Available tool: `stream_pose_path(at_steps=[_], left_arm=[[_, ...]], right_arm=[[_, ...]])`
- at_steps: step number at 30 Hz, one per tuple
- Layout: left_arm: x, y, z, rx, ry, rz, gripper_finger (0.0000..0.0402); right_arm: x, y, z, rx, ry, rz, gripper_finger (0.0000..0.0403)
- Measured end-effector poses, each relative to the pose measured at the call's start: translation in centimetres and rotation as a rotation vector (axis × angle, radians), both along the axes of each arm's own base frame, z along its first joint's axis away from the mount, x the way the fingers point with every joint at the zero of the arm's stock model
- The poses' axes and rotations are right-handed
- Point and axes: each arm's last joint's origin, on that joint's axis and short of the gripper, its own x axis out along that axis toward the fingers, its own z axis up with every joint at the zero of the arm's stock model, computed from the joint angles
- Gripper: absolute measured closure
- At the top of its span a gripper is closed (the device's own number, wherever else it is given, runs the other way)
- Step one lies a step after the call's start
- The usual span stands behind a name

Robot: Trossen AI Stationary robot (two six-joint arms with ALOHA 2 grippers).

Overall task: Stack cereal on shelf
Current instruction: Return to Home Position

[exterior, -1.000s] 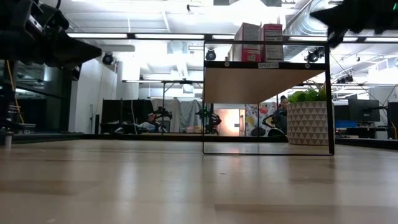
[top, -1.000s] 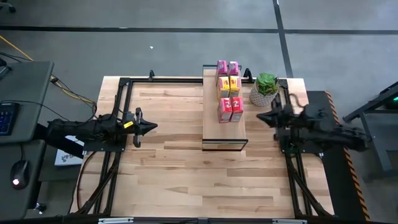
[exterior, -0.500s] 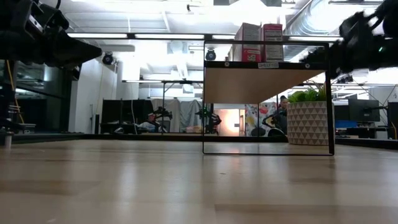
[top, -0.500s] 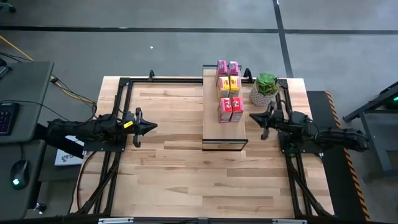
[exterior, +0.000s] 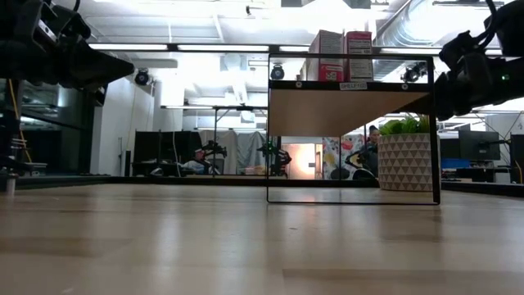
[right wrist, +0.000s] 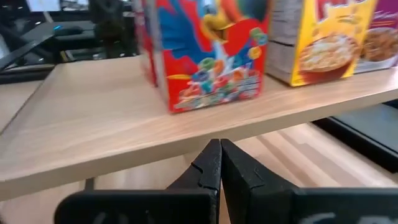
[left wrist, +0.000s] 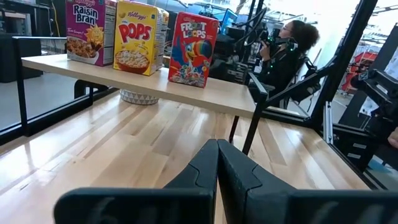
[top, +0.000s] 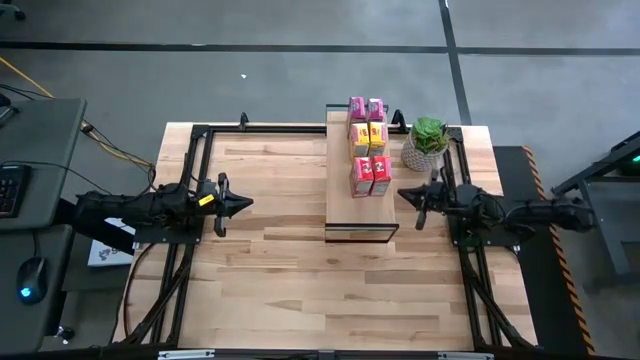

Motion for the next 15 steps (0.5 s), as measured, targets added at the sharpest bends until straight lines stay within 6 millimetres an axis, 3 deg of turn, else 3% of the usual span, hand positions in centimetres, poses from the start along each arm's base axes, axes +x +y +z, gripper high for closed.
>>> stream_pose_path(at_steps=[15], left_arm=[[0.00,0.00,0.00,0.000,0.000,0.000,0.0402]], right_arm=[[0.05,0.40,-0.01,0.000,0.000,0.037,0.0402]])
